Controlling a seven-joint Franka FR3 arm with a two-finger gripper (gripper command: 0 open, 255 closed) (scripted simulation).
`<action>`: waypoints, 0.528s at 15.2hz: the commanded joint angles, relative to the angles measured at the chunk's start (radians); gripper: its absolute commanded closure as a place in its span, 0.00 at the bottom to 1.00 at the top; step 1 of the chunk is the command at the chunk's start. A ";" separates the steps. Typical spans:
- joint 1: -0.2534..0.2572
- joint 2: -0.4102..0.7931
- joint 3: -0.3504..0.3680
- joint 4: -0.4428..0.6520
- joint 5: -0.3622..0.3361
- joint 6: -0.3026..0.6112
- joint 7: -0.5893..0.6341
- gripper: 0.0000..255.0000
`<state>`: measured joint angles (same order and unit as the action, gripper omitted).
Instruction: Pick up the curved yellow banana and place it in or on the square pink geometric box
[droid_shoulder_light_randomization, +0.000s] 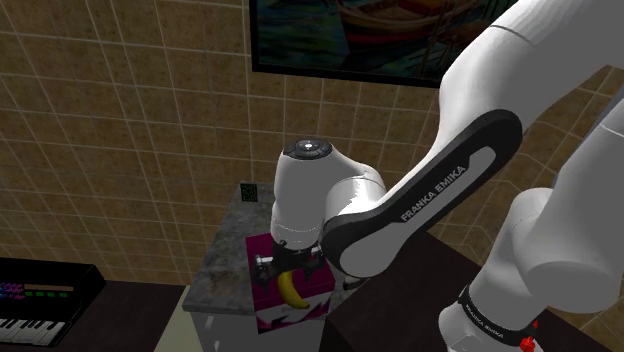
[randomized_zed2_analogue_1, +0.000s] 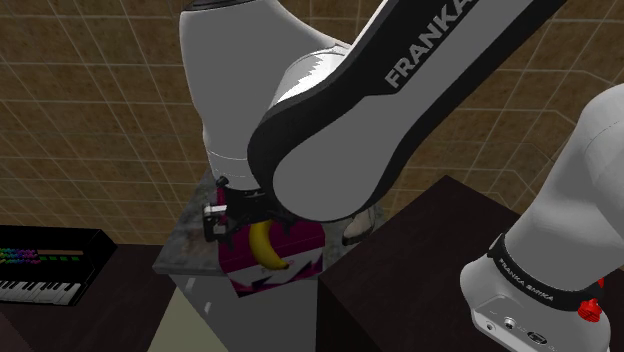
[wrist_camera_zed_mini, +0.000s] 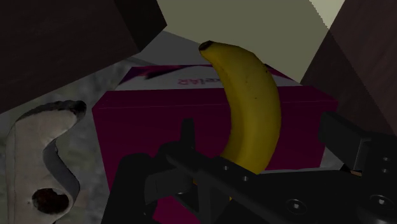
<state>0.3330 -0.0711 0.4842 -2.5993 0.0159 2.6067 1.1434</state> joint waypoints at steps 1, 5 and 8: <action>-0.002 0.006 0.000 -0.001 -0.005 0.007 0.002 0.00; -0.002 0.006 0.000 -0.001 -0.006 0.007 0.003 0.00; -0.002 0.006 0.000 -0.001 -0.005 0.007 0.002 1.00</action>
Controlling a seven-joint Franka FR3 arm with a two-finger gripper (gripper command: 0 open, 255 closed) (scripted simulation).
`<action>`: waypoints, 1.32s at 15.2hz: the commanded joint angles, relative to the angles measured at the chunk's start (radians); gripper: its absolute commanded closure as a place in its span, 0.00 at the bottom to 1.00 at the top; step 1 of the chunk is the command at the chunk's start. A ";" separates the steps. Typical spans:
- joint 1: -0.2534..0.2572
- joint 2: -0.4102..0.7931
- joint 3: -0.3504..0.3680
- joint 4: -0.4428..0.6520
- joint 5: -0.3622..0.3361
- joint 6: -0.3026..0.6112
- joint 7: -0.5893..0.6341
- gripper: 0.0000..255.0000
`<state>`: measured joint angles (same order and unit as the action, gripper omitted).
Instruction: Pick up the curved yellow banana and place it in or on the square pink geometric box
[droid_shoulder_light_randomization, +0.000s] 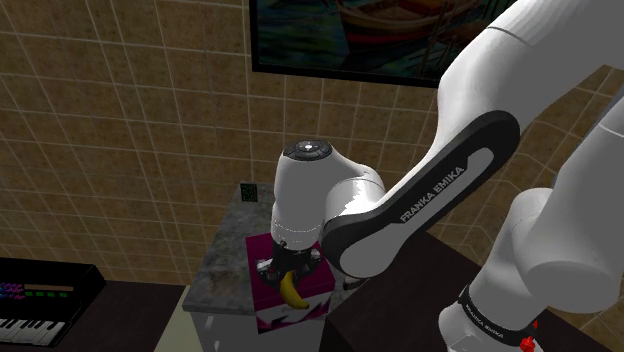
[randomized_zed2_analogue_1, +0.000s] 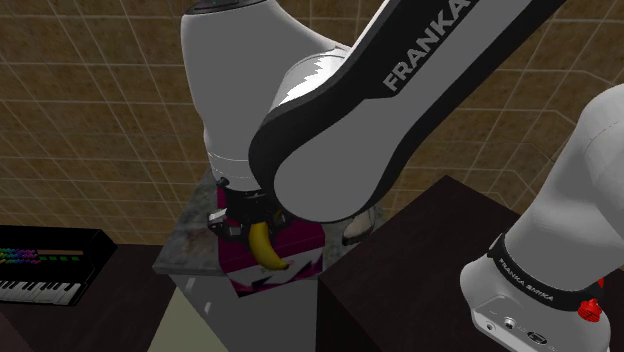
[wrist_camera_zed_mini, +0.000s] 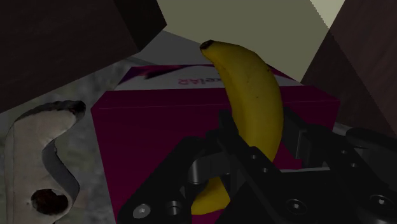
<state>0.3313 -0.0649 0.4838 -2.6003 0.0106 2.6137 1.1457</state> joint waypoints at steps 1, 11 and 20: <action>0.000 0.000 0.000 0.000 0.000 0.000 0.000 1.00; 0.007 -0.043 -0.004 0.009 0.035 -0.047 -0.026 1.00; 0.026 -0.154 -0.025 0.048 0.099 -0.190 -0.077 1.00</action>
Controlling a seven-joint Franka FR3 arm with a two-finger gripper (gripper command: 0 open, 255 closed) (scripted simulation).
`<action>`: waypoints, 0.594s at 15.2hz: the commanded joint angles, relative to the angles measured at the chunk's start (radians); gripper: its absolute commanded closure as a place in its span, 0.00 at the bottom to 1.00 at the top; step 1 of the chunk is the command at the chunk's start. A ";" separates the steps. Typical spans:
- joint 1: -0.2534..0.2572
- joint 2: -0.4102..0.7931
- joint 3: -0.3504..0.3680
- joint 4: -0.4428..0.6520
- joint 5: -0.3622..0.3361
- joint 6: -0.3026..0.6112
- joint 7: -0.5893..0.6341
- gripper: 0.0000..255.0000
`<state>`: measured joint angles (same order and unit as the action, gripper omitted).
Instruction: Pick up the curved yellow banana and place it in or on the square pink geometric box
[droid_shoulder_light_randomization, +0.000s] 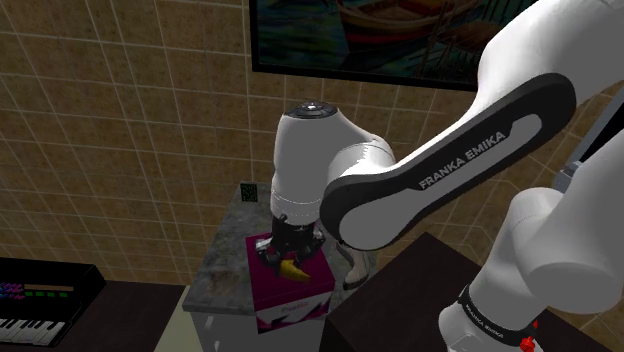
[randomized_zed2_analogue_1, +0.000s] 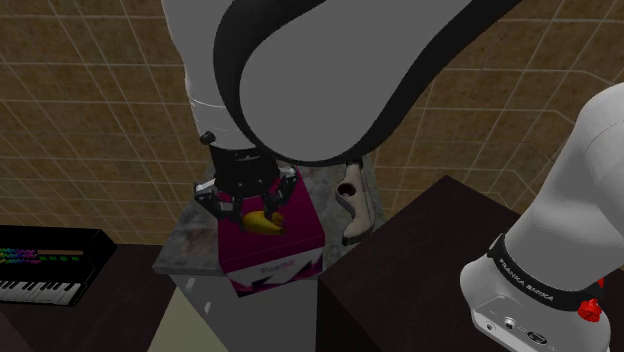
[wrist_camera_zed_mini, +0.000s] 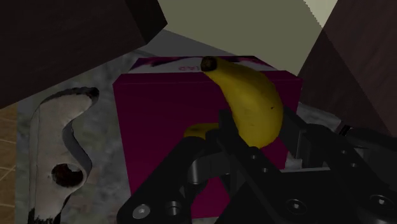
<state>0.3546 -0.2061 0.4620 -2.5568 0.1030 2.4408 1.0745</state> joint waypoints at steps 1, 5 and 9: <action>0.004 -0.024 -0.006 0.010 0.011 -0.033 -0.009 1.00; -0.021 -0.014 -0.039 0.050 -0.003 -0.065 -0.054 1.00; -0.068 0.039 -0.088 0.119 -0.036 -0.085 -0.123 1.00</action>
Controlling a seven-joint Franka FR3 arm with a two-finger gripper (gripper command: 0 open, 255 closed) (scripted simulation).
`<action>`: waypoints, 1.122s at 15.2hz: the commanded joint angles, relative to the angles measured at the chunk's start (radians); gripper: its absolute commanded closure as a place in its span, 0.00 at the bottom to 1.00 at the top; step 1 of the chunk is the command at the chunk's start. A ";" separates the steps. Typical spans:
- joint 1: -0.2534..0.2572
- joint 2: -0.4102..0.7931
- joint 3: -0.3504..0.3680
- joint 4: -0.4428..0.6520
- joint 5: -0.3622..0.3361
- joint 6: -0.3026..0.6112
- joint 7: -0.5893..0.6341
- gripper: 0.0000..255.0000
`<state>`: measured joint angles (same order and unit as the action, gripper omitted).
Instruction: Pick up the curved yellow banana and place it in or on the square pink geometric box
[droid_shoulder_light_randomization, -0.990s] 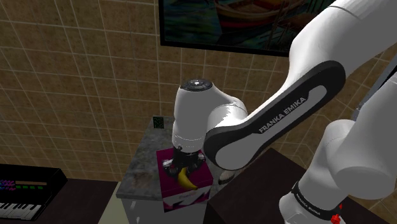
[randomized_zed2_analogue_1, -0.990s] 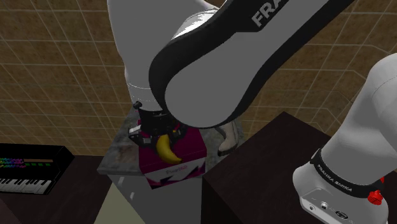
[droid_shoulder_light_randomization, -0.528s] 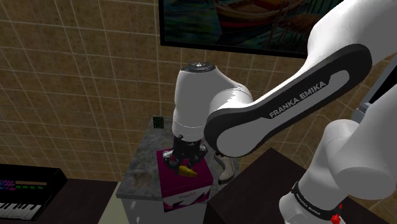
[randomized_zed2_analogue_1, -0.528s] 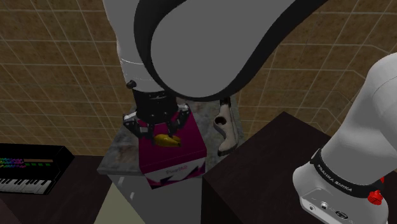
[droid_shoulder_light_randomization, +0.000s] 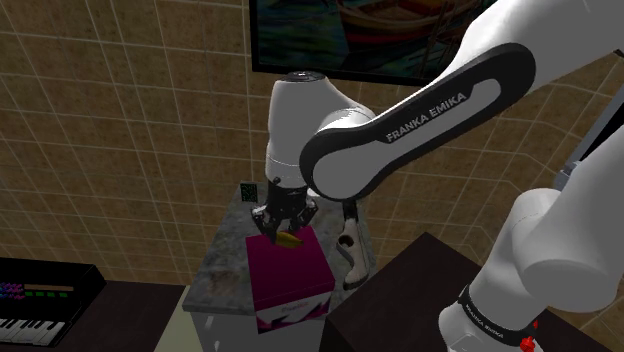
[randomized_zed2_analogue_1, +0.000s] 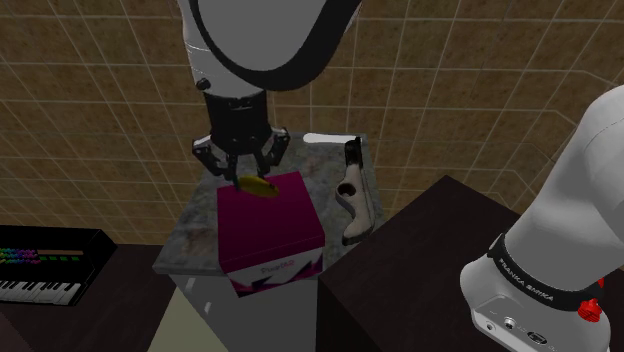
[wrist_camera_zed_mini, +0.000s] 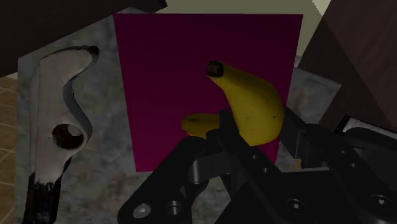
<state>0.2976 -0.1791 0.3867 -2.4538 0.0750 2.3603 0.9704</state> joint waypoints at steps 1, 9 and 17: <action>-0.012 0.021 -0.011 0.010 -0.012 0.010 -0.016 1.00; -0.020 0.104 0.000 -0.030 -0.051 0.128 0.015 1.00; -0.029 0.182 0.006 -0.051 -0.103 0.221 0.053 1.00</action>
<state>0.2708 -0.0008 0.3943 -2.4843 -0.0331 2.6076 1.0264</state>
